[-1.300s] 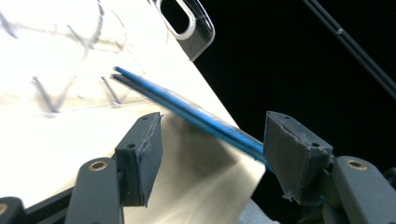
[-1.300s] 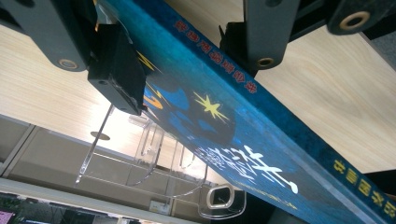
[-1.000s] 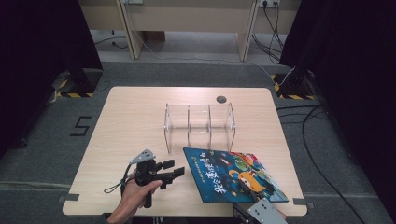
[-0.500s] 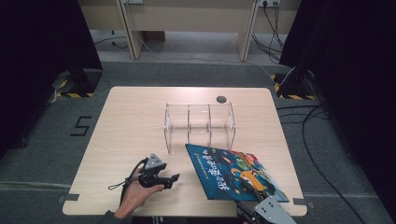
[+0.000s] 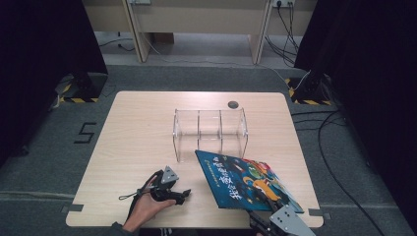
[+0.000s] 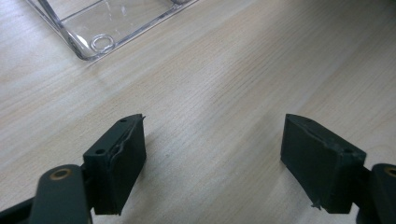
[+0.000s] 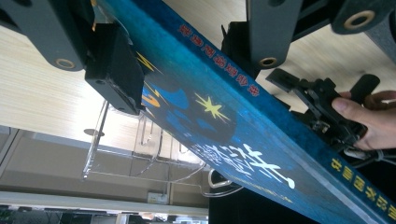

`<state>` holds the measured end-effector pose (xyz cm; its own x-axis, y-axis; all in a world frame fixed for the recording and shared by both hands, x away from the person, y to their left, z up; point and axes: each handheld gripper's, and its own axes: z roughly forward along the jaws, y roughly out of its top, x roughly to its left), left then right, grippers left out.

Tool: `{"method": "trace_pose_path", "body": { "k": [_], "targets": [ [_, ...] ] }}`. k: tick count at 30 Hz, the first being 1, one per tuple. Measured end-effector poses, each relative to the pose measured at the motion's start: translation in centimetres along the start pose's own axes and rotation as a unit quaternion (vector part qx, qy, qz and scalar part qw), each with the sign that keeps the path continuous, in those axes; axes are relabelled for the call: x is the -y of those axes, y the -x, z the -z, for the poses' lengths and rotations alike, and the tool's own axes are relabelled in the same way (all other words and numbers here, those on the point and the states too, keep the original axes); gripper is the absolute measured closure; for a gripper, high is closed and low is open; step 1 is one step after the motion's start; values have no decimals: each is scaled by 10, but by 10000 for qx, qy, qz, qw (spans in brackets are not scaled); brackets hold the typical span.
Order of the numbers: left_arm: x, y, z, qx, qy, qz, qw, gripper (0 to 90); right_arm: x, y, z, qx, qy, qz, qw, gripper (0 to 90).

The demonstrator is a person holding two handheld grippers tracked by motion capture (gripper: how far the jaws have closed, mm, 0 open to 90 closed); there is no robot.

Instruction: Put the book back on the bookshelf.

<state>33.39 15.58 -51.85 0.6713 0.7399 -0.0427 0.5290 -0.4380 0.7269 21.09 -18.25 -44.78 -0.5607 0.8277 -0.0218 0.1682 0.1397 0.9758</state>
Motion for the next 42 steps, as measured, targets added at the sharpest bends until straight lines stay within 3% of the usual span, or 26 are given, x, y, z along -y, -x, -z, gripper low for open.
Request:
{"method": "trace_pose_path", "body": {
  "k": [7, 13, 19, 20, 23, 24, 30, 32, 38, 42],
  "targets": [
    [0, 2, -1, -19, -36, -76, 10000, 191, -4, 7, 4, -31, 126, -286, 9995, 518],
    [0, 3, -1, -26, -53, -105, 9999, 175, -8, 16, 10, -73, 308, -683, 9972, 518],
    [-1, 3, -1, -35, -80, -115, 9999, 175, -11, 25, 17, -141, 505, -1097, 9926, 521],
    [-1, 3, -1, -39, -73, -114, 9999, 175, -12, 27, 19, -172, 568, -1237, 9905, 522],
    [-1, 3, -1, -34, -73, -120, 9999, 174, -12, 30, 21, -208, 618, -1343, 9888, 523],
    [-1, 3, -1, -36, -72, -124, 9999, 173, -13, 33, 23, -234, 669, -1481, 9864, 524],
    [0, 4, -2, -23, -71, -147, 9999, 168, -14, 40, 28, -202, 794, -1571, 9842, 554],
    [0, 4, -2, -26, -75, -144, 9999, 169, -15, 41, 29, -161, 799, -1472, 9857, 571],
    [-1, 4, -1, -22, -88, -154, 9998, 168, -17, 46, 33, -74, 851, -1409, 9863, 604],
    [-1, 4, -1, -20, -95, -153, 9998, 170, -16, 50, 36, -48, 906, -1532, 9840, 611]
  ]
}}
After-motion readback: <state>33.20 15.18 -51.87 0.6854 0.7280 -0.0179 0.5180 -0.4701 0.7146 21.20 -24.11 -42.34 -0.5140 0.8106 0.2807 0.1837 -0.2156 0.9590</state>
